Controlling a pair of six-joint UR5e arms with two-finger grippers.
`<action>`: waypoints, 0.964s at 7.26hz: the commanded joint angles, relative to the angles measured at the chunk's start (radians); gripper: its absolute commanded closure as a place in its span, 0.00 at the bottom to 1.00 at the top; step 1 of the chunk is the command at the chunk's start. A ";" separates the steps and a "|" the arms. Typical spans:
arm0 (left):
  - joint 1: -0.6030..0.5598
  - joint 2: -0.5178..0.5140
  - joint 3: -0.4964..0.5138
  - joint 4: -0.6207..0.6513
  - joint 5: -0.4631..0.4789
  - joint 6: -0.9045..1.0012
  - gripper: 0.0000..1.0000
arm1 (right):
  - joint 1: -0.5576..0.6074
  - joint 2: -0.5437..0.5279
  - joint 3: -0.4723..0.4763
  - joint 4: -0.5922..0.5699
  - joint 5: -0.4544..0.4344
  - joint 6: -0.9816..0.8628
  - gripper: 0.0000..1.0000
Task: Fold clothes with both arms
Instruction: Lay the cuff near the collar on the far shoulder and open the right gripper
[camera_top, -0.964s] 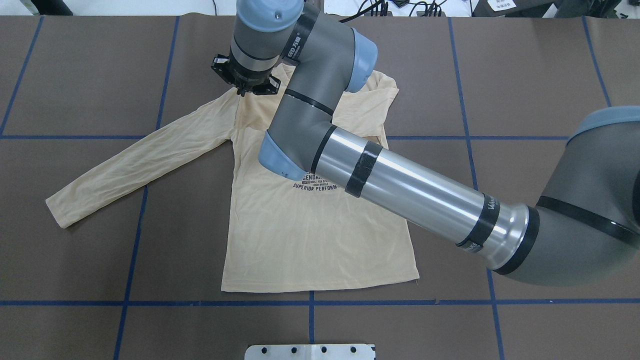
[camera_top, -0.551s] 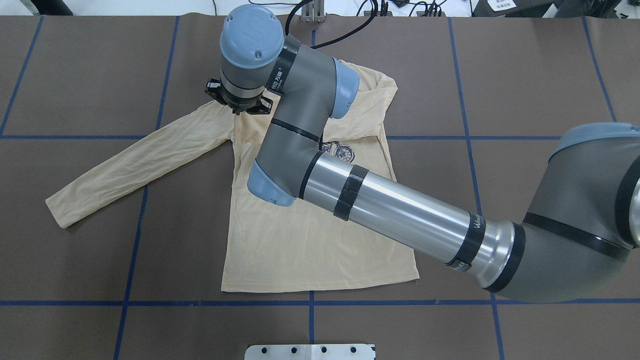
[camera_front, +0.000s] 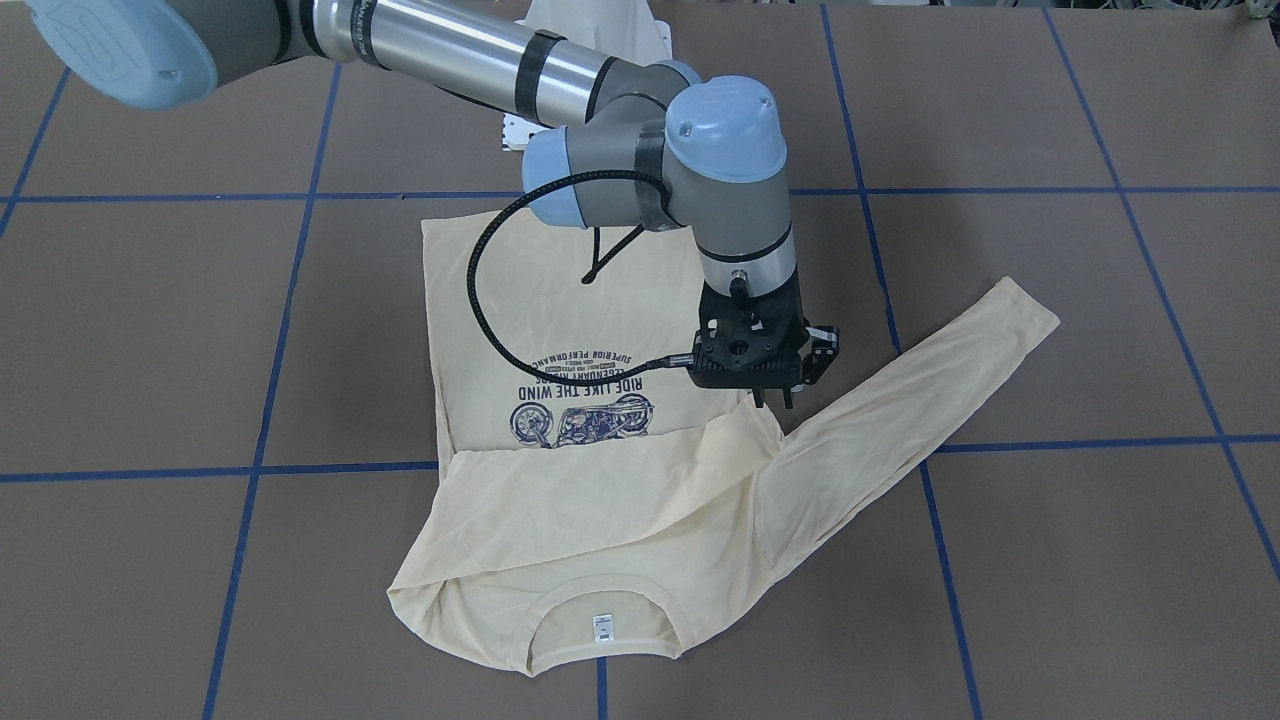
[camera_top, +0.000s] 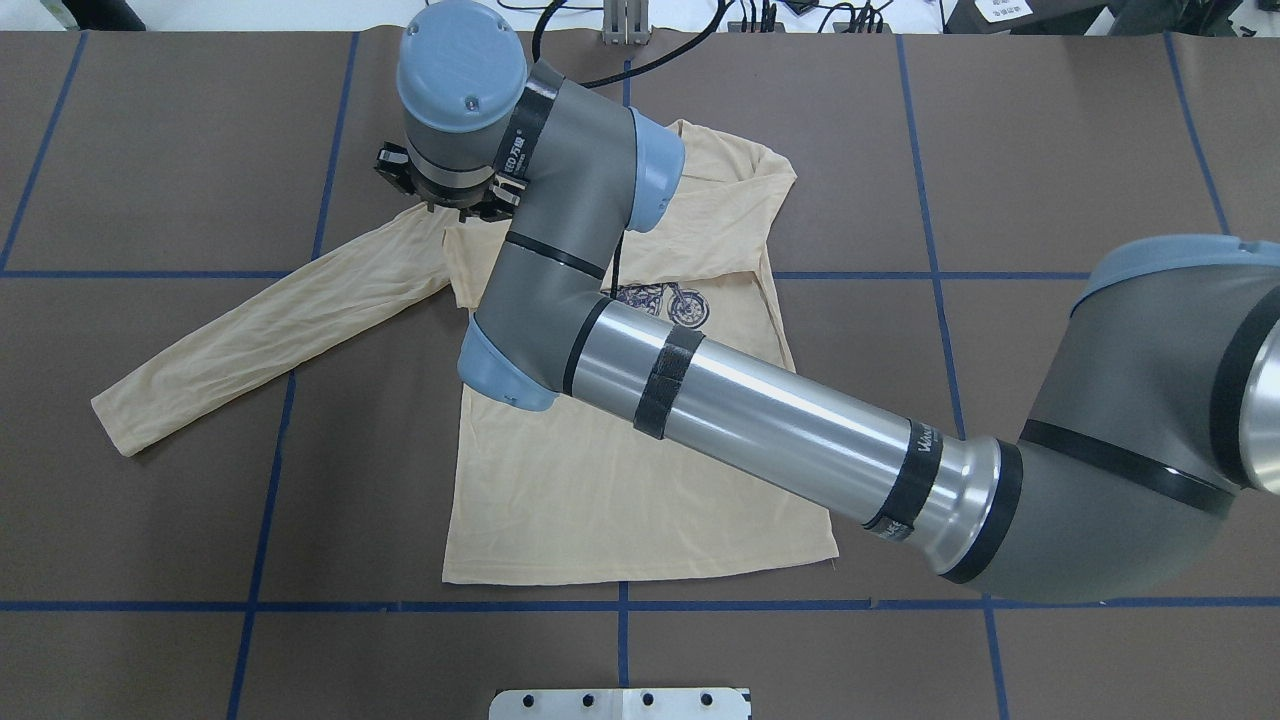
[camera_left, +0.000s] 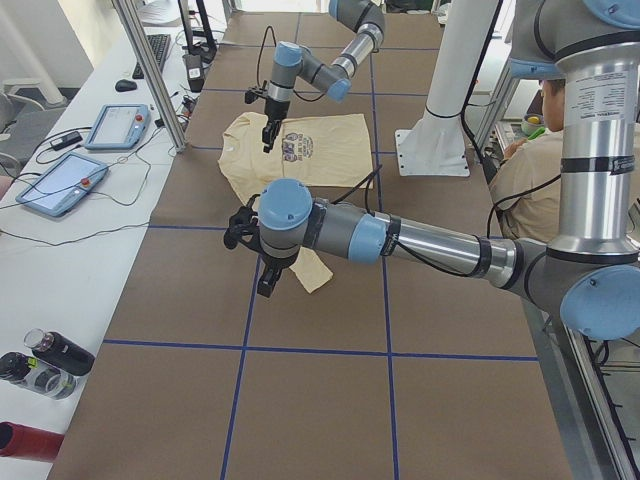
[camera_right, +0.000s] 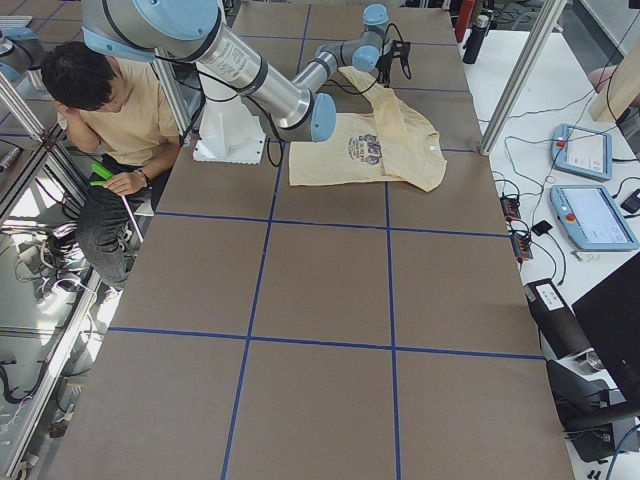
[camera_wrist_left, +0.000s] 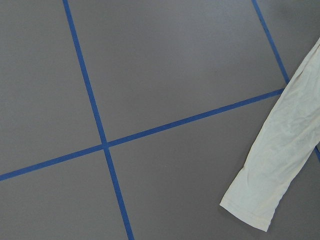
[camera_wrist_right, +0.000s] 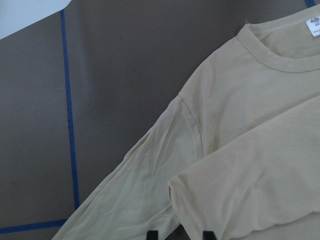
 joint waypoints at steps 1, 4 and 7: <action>0.072 -0.005 0.007 -0.026 -0.054 -0.111 0.00 | 0.025 0.026 -0.006 0.010 -0.004 0.016 0.02; 0.152 0.075 0.001 -0.290 -0.041 -0.368 0.00 | 0.093 -0.093 0.140 0.001 0.115 0.102 0.02; 0.305 0.104 0.007 -0.413 0.079 -0.430 0.00 | 0.172 -0.395 0.391 0.005 0.234 0.085 0.02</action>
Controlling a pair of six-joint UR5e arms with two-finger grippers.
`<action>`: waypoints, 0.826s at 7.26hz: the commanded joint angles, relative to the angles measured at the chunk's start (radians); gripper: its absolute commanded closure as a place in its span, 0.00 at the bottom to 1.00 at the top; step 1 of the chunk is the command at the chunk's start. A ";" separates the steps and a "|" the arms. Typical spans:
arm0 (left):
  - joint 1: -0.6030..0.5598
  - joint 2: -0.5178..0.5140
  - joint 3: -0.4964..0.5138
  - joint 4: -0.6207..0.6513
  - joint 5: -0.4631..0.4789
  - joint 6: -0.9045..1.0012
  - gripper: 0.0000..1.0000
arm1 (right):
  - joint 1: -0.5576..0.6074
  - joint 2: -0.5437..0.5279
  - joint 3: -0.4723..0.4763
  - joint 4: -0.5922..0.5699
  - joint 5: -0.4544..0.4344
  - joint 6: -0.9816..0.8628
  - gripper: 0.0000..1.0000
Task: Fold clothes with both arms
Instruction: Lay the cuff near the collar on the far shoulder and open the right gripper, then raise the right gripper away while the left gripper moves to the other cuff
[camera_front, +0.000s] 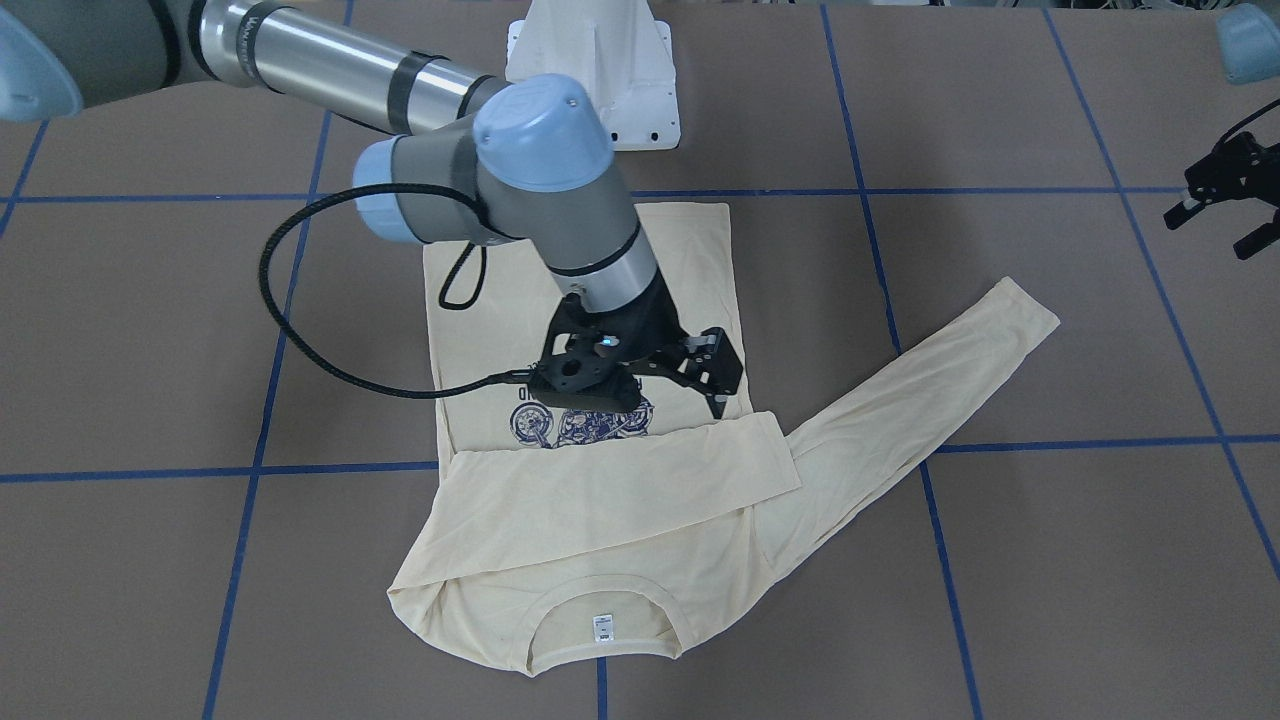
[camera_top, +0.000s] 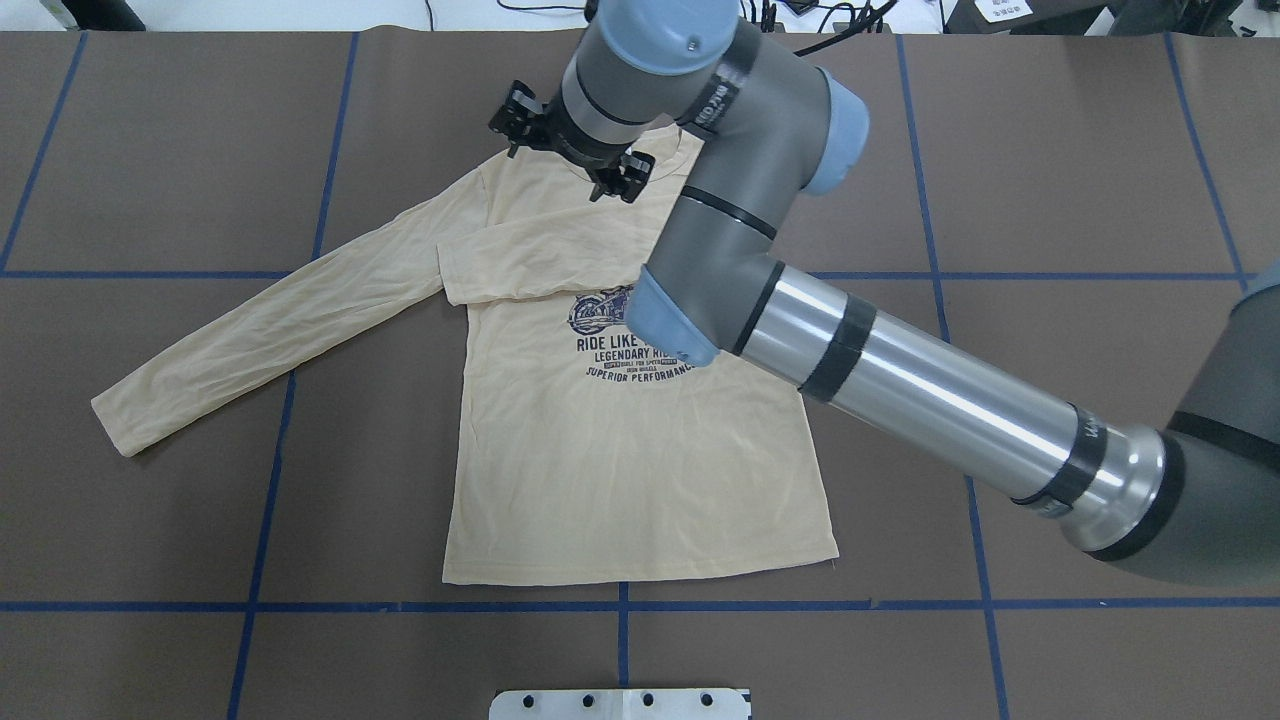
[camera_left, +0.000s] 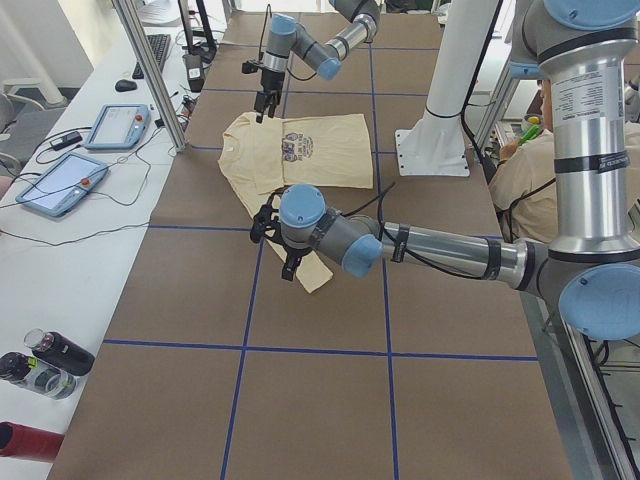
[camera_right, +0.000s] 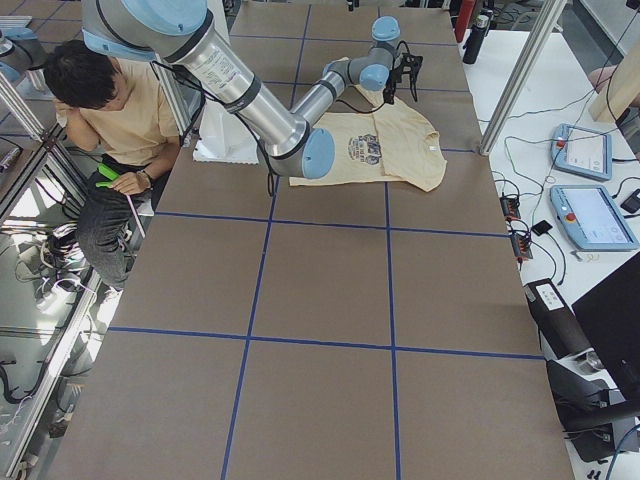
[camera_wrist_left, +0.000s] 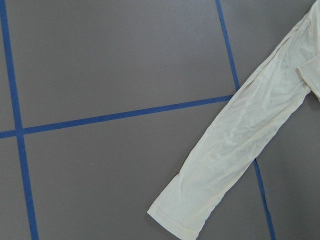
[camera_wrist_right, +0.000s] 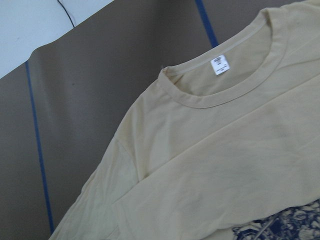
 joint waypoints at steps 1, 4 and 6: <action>0.080 0.017 0.010 -0.032 0.037 -0.025 0.00 | 0.101 -0.190 0.118 0.003 0.133 -0.016 0.03; 0.192 0.011 0.080 -0.095 0.164 -0.029 0.00 | 0.254 -0.467 0.311 -0.003 0.307 -0.203 0.02; 0.197 -0.009 0.161 -0.186 0.152 -0.072 0.00 | 0.351 -0.565 0.303 -0.003 0.433 -0.339 0.01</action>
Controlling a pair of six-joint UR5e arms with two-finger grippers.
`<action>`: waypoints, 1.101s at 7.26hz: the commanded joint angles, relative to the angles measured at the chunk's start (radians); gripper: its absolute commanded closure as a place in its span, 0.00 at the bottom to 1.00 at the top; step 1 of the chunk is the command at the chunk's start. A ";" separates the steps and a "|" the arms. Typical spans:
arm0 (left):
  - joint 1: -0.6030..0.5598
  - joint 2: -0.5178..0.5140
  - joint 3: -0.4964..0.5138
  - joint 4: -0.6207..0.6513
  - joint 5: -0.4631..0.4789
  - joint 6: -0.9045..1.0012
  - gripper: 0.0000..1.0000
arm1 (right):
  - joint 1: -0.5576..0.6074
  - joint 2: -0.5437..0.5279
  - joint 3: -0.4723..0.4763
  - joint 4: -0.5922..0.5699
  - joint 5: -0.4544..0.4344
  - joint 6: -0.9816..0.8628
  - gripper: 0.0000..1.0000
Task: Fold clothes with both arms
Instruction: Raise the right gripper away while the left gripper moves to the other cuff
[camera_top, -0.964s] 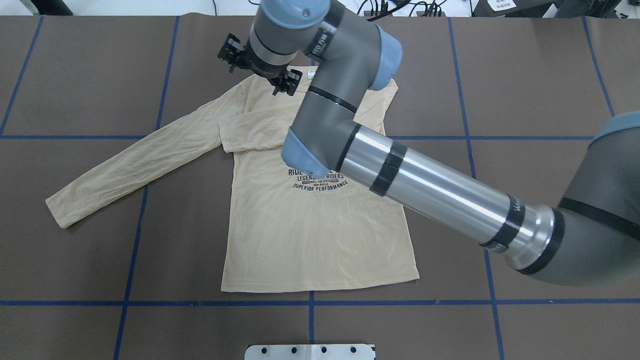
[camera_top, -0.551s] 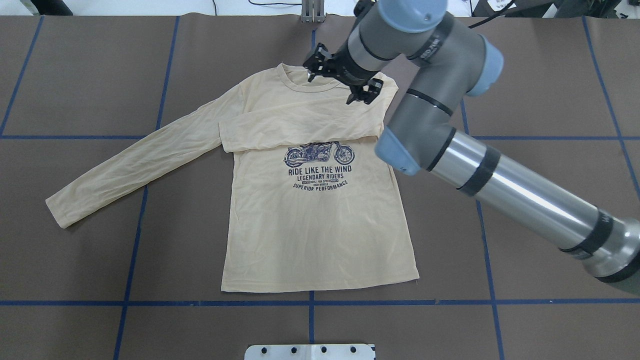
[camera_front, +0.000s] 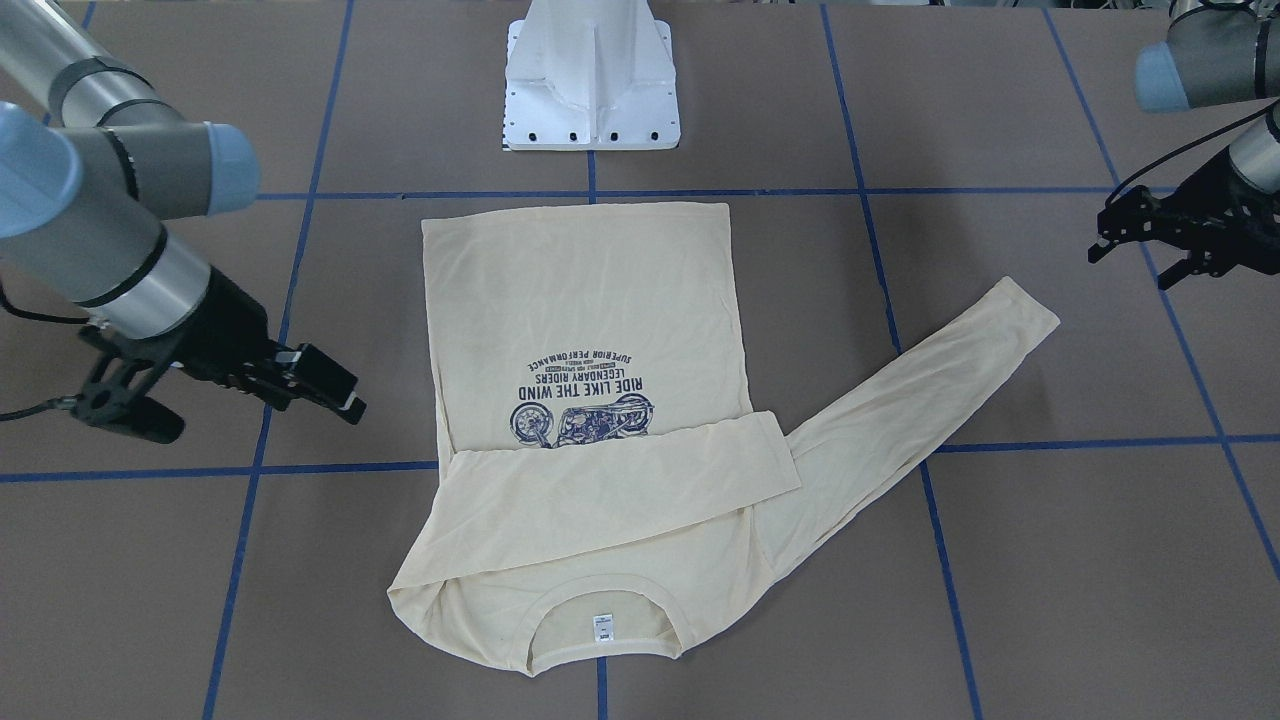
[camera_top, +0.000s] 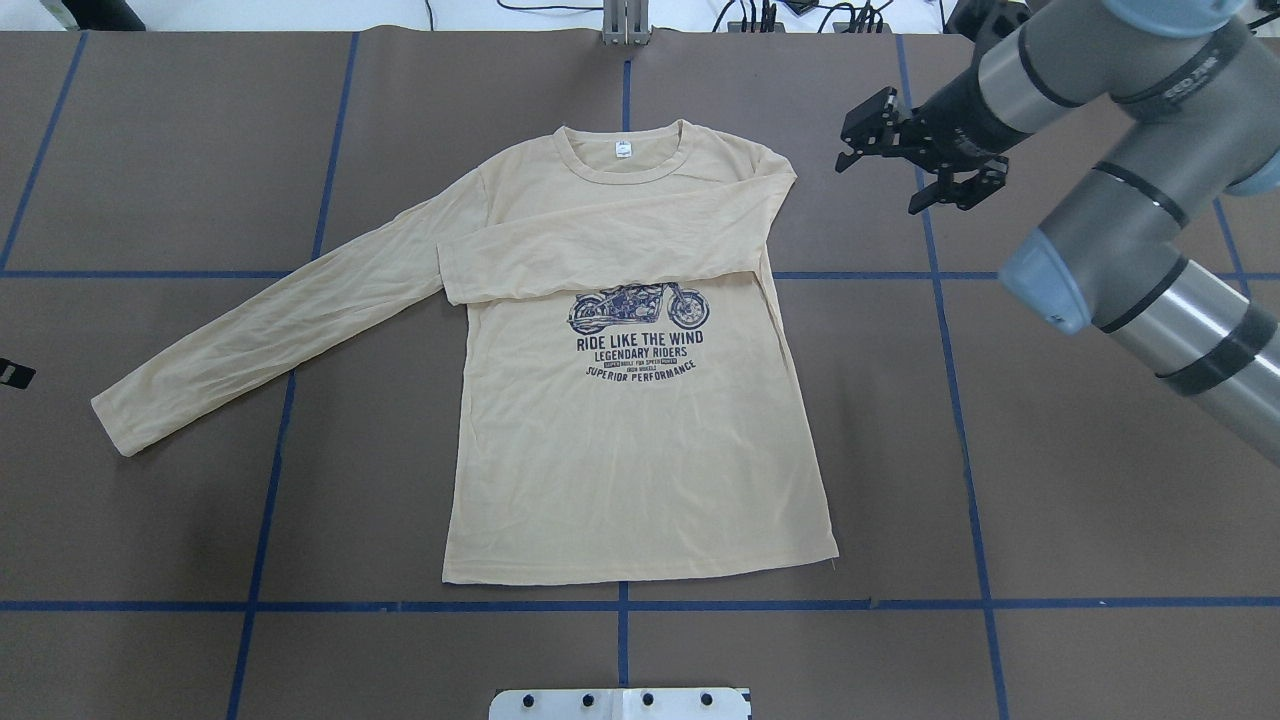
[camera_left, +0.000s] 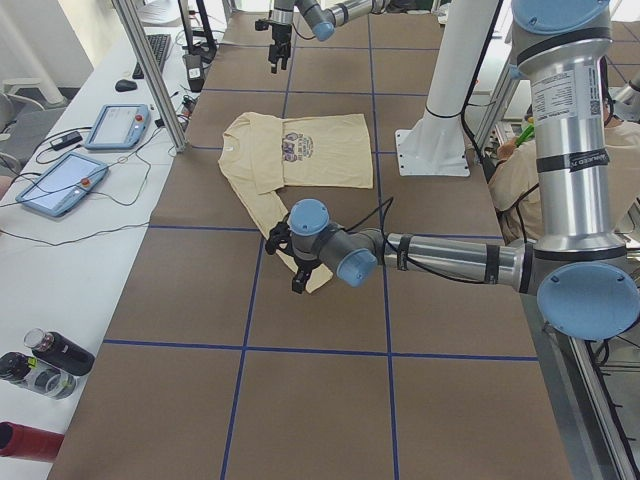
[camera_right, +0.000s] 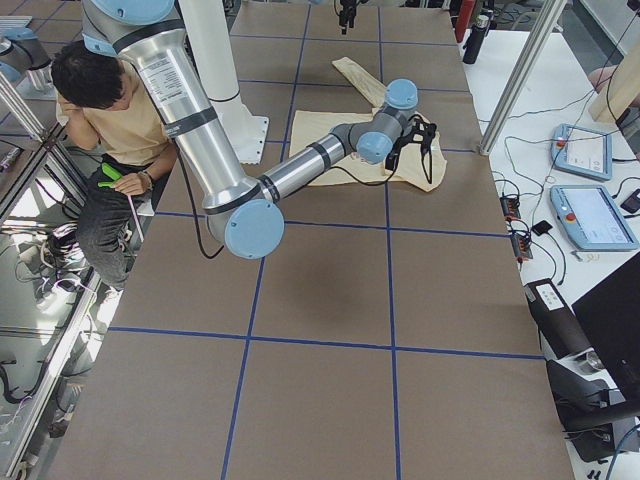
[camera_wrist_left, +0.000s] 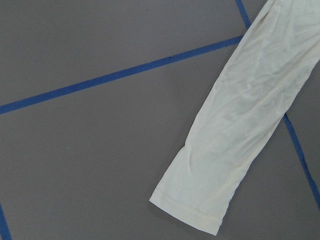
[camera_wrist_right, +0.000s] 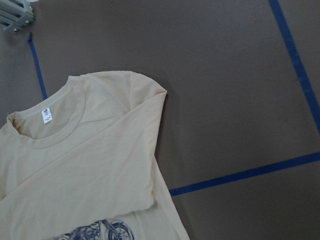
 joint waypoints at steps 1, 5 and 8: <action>0.034 -0.049 0.090 -0.087 -0.002 -0.104 0.05 | 0.074 -0.094 0.002 -0.004 0.080 -0.154 0.01; 0.081 -0.082 0.201 -0.187 0.001 -0.154 0.26 | 0.076 -0.119 0.007 0.001 0.066 -0.154 0.01; 0.140 -0.100 0.219 -0.190 0.010 -0.217 0.37 | 0.076 -0.122 0.007 0.006 0.063 -0.154 0.01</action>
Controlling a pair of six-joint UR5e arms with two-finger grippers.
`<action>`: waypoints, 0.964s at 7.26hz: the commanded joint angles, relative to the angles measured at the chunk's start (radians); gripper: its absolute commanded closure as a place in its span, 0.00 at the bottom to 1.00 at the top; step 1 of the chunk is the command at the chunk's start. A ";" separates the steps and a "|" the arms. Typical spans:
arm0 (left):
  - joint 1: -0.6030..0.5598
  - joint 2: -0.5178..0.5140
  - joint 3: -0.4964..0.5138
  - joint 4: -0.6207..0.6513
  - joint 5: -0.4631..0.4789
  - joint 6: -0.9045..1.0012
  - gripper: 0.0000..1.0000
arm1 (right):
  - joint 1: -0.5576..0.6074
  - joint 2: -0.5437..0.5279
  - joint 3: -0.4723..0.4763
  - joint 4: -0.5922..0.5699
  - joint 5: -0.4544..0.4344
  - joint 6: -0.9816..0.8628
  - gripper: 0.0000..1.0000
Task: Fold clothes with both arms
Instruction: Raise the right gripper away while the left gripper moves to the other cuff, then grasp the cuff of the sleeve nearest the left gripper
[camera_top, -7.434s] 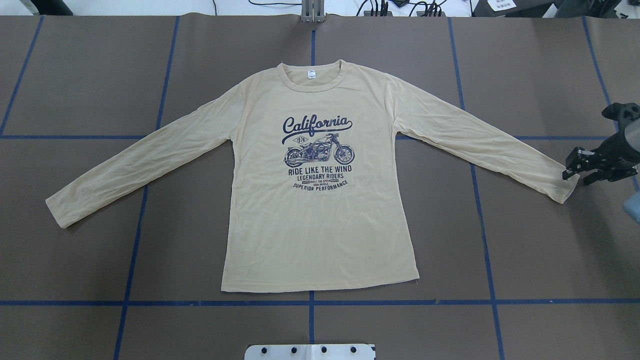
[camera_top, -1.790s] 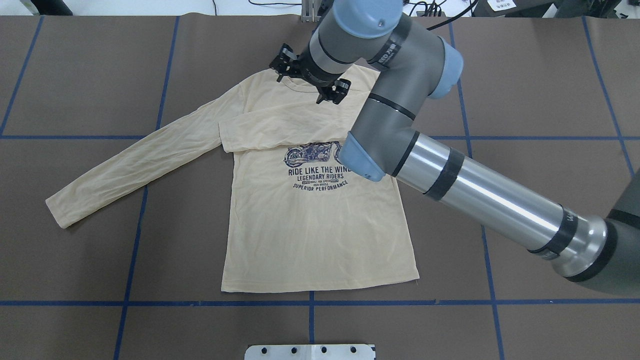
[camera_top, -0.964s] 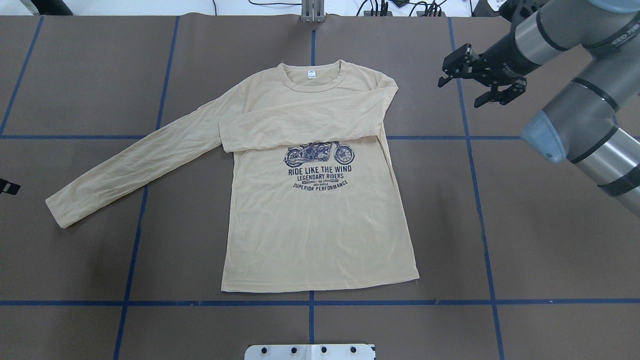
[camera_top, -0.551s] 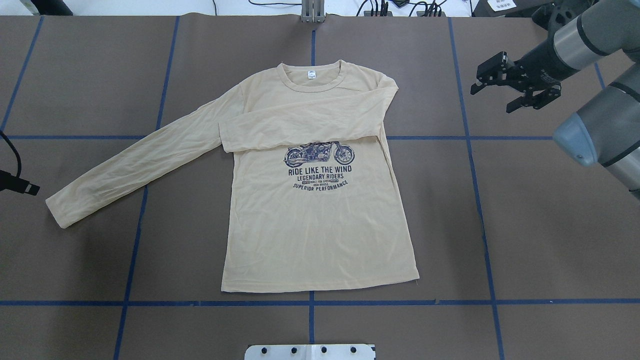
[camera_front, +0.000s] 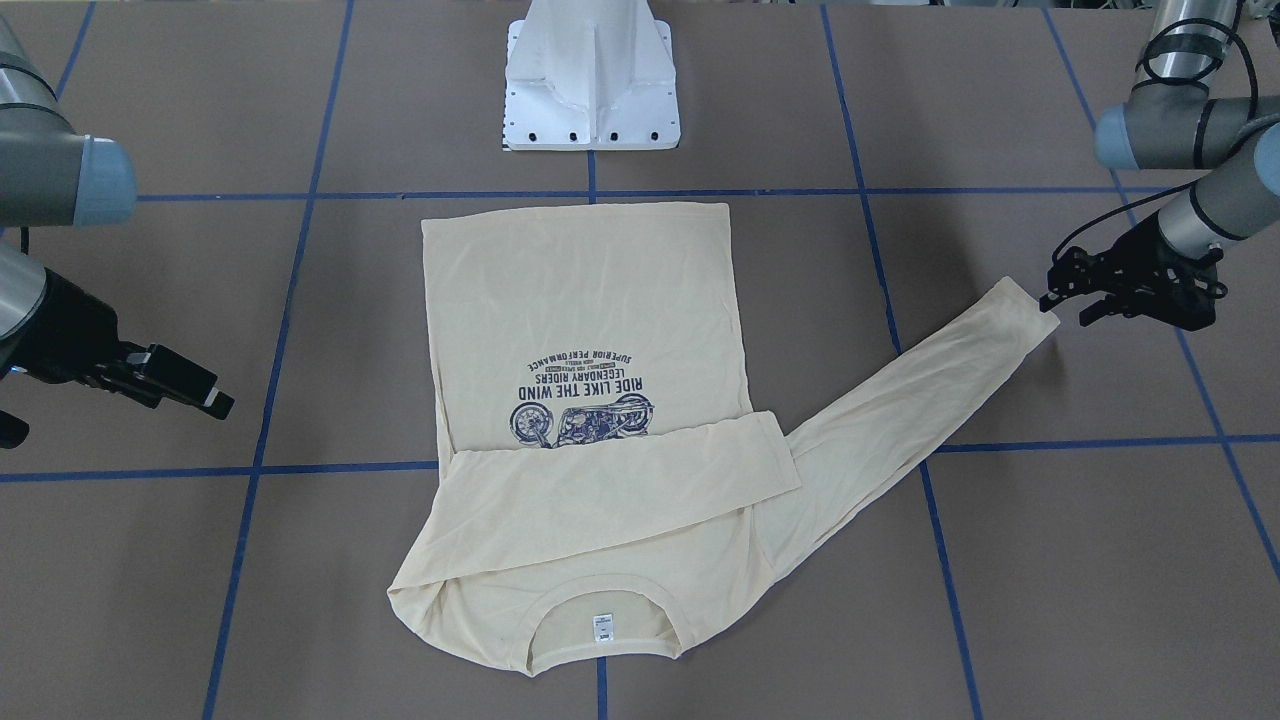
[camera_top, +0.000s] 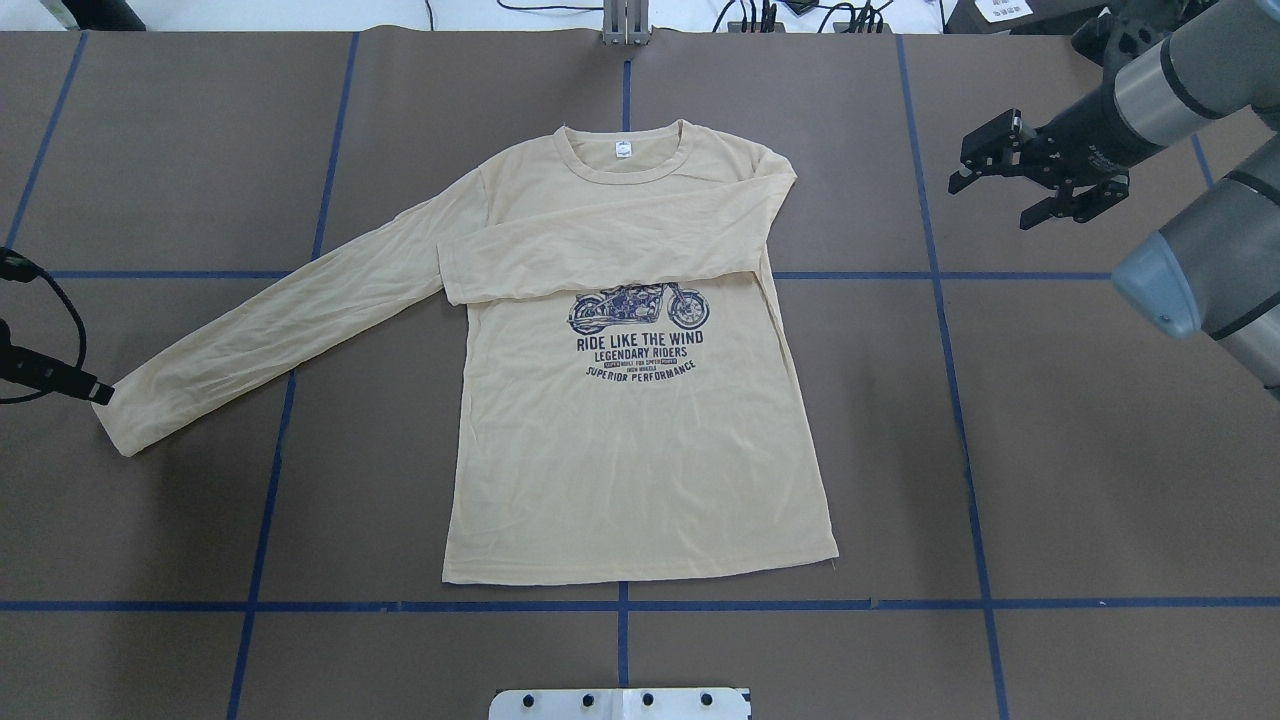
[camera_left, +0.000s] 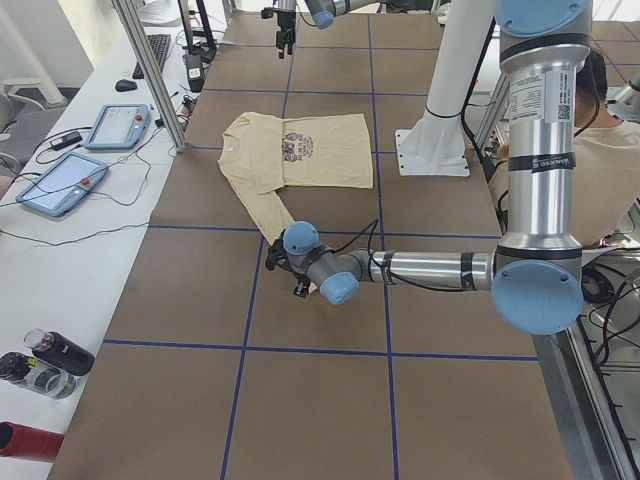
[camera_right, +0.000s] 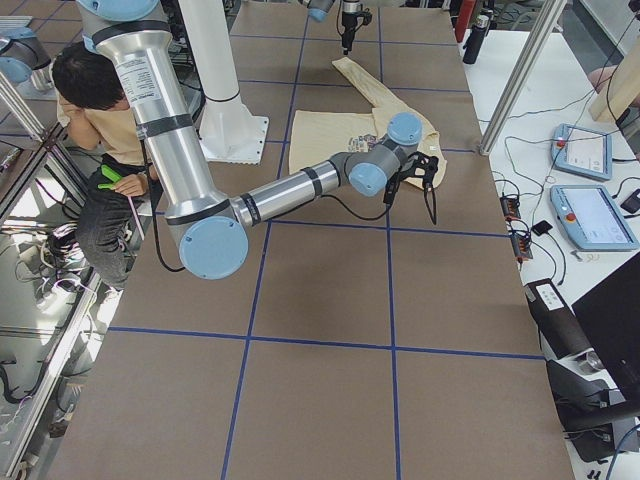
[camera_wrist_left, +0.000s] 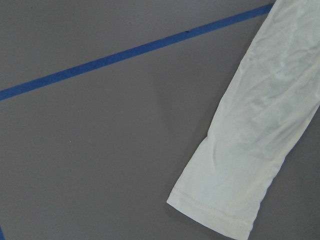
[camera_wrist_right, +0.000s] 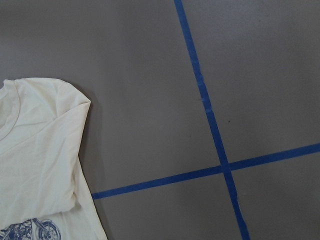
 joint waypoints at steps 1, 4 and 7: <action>0.012 -0.004 0.015 -0.001 0.002 -0.009 0.44 | 0.000 -0.002 0.002 0.003 -0.001 0.000 0.01; 0.012 -0.006 0.058 -0.038 0.002 -0.005 0.48 | 0.000 -0.003 0.008 0.006 -0.003 0.000 0.01; 0.012 -0.016 0.075 -0.056 0.002 -0.011 0.48 | 0.001 -0.008 0.018 0.006 -0.003 0.000 0.01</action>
